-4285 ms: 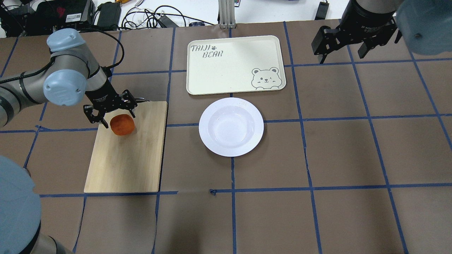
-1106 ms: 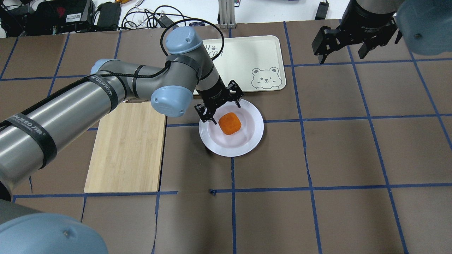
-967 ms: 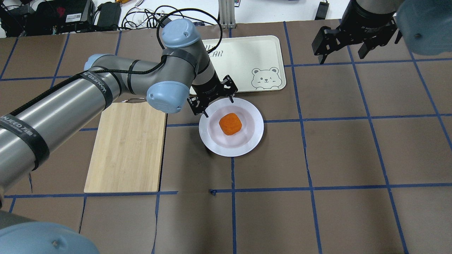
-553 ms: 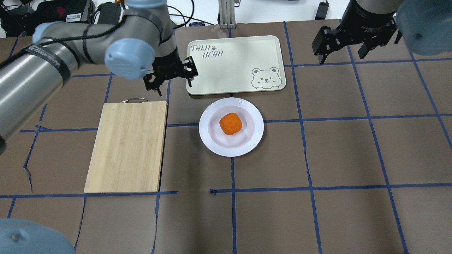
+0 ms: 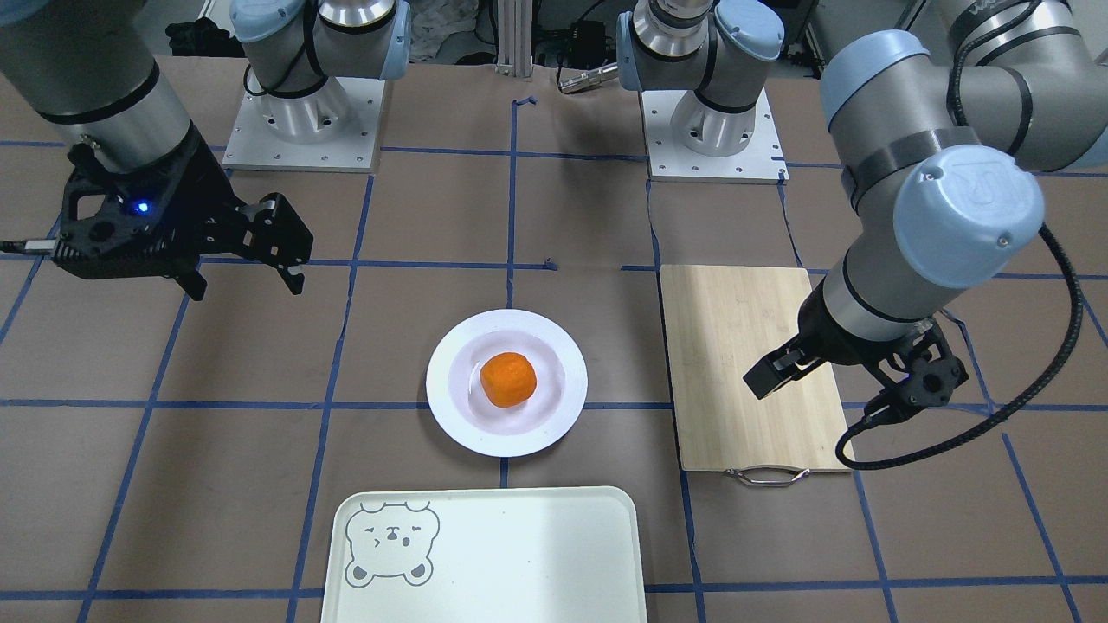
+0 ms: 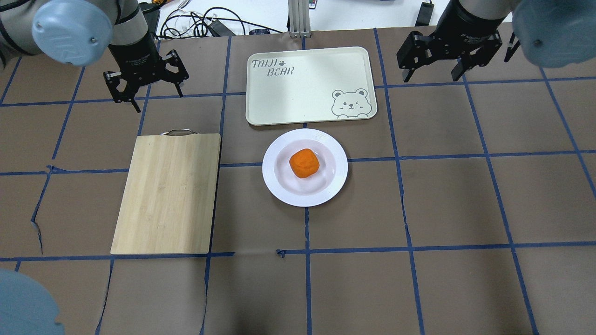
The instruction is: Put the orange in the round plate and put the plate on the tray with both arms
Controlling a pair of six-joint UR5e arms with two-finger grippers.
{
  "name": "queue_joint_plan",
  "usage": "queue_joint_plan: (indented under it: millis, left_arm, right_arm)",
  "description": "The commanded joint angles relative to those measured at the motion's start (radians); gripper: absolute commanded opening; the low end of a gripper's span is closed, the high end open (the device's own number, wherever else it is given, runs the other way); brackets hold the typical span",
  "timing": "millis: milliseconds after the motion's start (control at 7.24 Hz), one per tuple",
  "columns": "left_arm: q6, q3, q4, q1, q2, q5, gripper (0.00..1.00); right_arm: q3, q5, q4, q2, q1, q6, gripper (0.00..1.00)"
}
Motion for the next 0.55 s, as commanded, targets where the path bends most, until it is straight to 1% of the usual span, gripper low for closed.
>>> queue_joint_plan:
  millis: [0, 138, 276, 415]
  left_arm:
    - [0.235, -0.006, -0.001, -0.005, 0.039, -0.035, 1.0]
    - [0.346, -0.003, 0.0, -0.01, 0.067, -0.065, 1.0]
    - [0.393, -0.007, -0.012, -0.027, 0.096, -0.091, 1.0]
    - [0.574, -0.012, -0.036, -0.053, 0.124, -0.176, 1.0]
  right_arm:
    - [0.013, 0.119, -0.02, 0.092, 0.006, 0.075, 1.0]
    - [0.022, 0.191, -0.07, 0.14, 0.012, 0.096, 1.0]
    - [0.051, 0.249, -0.128, 0.201, 0.02, 0.118, 1.0]
    - [0.085, 0.282, -0.203, 0.24, 0.055, 0.142, 1.0]
